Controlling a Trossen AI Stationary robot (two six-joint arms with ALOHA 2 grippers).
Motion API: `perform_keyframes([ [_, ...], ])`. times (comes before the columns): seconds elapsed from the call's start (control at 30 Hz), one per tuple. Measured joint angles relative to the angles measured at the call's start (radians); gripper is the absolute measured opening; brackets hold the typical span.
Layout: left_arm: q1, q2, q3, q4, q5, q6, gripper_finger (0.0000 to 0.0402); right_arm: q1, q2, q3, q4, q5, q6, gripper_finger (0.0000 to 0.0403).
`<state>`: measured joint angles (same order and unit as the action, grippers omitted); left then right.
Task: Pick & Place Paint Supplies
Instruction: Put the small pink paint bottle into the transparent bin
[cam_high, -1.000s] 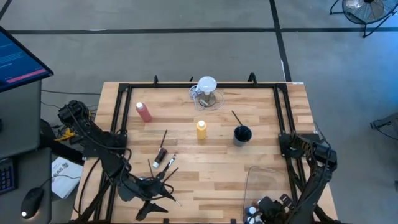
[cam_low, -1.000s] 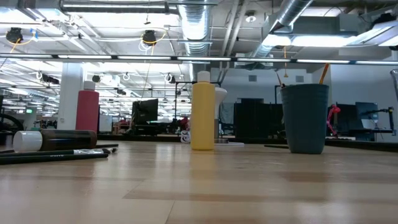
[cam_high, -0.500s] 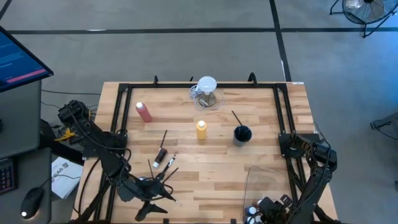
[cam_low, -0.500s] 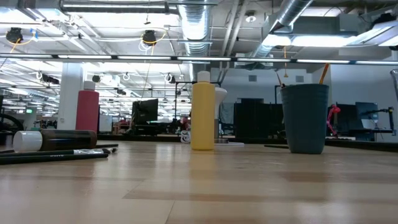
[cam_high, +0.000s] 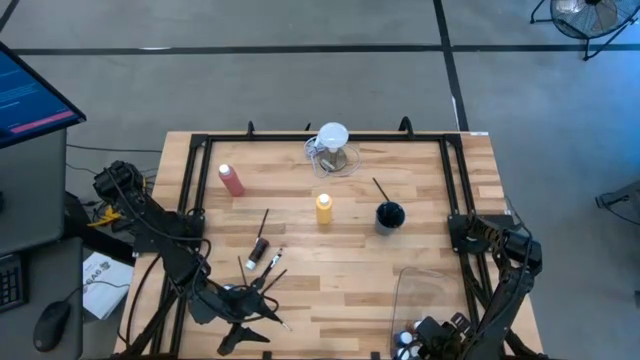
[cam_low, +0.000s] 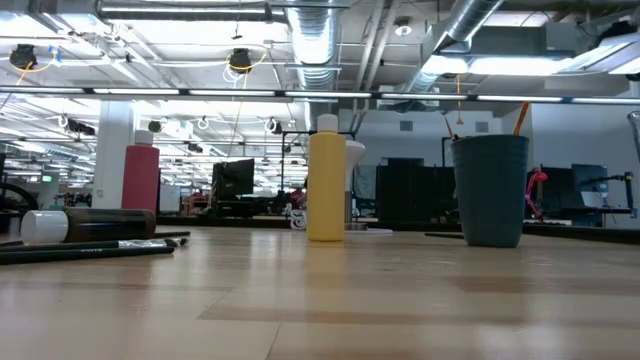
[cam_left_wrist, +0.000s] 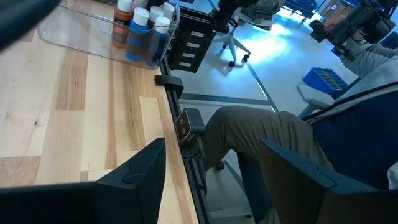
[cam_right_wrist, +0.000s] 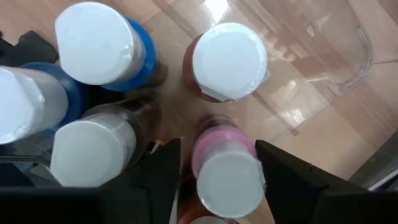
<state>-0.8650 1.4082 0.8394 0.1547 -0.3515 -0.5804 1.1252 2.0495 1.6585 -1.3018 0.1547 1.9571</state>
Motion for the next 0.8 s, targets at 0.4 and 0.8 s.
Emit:
perform_keyframes([
  [0.4, 0.0, 0.0, 0.0, 0.0, 0.0, 0.0, 0.0214, 0.0, 0.0, 0.0, -0.005, 0.0, -0.004, 0.0216],
  [0.8, 0.0, 0.0, 0.0, 0.003, 0.0, 0.0, 0.0214, -0.007, -0.011, 0.005, -0.034, -0.049, -0.038, 0.0229],
])
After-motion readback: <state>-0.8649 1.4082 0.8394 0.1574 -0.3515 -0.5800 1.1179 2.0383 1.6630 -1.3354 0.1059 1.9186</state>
